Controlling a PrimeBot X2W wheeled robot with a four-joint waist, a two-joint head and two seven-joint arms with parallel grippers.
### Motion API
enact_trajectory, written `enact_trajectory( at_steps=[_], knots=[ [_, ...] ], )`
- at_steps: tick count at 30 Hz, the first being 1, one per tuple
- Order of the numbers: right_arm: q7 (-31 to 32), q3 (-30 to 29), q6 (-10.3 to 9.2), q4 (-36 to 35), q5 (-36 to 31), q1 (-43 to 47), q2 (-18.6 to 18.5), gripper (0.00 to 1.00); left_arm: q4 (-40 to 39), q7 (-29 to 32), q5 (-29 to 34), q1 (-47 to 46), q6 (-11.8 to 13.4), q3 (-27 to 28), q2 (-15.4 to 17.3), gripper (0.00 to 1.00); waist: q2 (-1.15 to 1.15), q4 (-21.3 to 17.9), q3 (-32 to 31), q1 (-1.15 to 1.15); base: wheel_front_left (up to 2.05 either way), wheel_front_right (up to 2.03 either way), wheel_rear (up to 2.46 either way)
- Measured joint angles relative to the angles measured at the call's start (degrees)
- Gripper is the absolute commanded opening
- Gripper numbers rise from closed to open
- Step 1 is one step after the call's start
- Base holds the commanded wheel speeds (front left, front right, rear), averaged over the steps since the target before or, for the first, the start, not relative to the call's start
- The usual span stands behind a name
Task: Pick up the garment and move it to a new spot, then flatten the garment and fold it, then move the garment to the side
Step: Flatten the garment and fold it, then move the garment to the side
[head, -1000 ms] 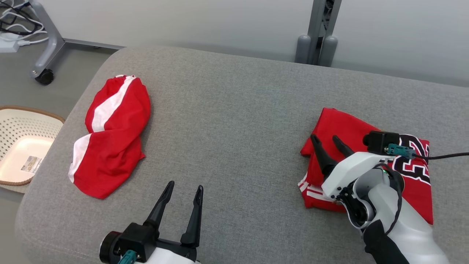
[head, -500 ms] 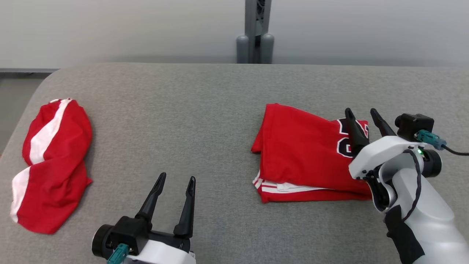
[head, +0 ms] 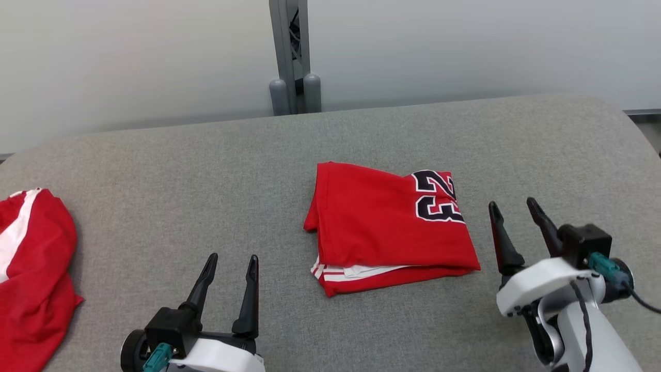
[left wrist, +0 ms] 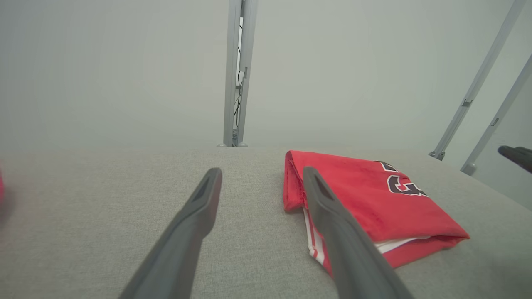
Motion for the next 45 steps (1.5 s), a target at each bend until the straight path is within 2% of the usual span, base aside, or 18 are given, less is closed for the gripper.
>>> enact_trajectory(
  at_steps=[11,15,24,45],
  knots=[
    [-0.1,-2.4,0.01,-19.3,-4.2,15.8,0.0,1.0,0.9,0.0,-1.3,2.2,0.5,0.5,0.0,1.0,0.0,0.0,-4.0,0.0,0.0,0.0,0.0],
    [-0.1,-2.5,0.01,-23.0,-3.8,20.4,0.0,1.0,0.5,0.0,-1.3,4.1,0.7,1.0,0.0,1.0,0.0,0.1,-5.1,0.0,0.0,0.0,0.0],
    [-0.1,-2.4,0.01,-25.5,-3.4,24.6,0.1,1.0,-0.5,0.0,-0.9,7.1,0.6,1.7,0.0,1.0,0.0,0.2,-6.1,0.0,0.0,0.0,0.0],
    [-0.1,-2.4,0.01,-25.0,-3.4,25.1,0.3,1.0,-3.3,0.0,0.7,8.5,0.9,1.8,0.0,1.0,0.0,2.2,-6.2,0.0,0.0,0.0,0.0]
  ],
)
